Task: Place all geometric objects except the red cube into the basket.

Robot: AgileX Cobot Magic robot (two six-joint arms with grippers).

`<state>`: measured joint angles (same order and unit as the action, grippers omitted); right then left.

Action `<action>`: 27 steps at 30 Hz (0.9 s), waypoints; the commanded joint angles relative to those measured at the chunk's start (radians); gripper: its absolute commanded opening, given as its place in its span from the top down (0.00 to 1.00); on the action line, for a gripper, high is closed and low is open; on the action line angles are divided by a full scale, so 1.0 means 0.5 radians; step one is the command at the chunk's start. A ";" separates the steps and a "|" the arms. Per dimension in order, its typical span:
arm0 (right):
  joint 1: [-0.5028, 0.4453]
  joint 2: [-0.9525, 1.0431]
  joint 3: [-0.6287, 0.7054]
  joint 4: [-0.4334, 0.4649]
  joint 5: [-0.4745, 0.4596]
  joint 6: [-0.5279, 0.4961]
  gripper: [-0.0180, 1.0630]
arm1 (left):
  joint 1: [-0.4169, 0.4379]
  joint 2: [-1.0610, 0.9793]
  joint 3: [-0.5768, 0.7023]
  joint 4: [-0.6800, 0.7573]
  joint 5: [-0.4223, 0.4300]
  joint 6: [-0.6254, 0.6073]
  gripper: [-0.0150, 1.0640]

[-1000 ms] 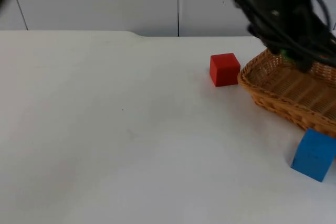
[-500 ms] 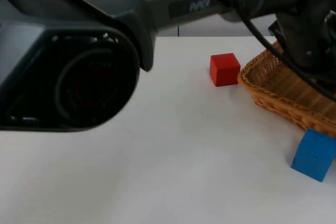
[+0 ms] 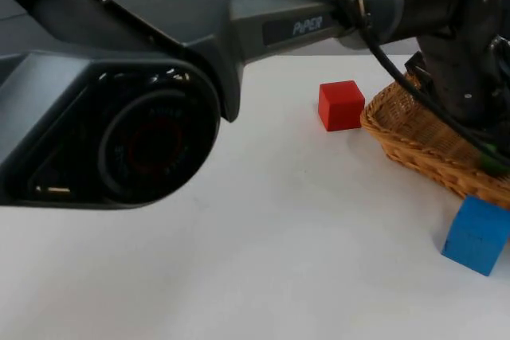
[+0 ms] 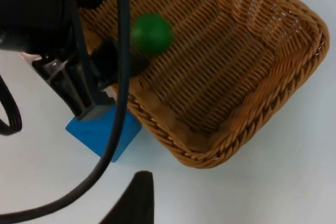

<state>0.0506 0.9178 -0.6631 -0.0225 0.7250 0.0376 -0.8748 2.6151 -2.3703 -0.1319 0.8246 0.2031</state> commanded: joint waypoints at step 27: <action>-0.012 -0.008 -0.002 -0.041 -0.029 -0.009 0.01 | -0.025 -0.412 0.087 0.163 0.793 -0.283 0.22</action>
<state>0.0506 0.9178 -0.6631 -0.0341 0.7229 0.0376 -0.8792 2.4266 -2.3403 -0.0510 1.2184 0.0696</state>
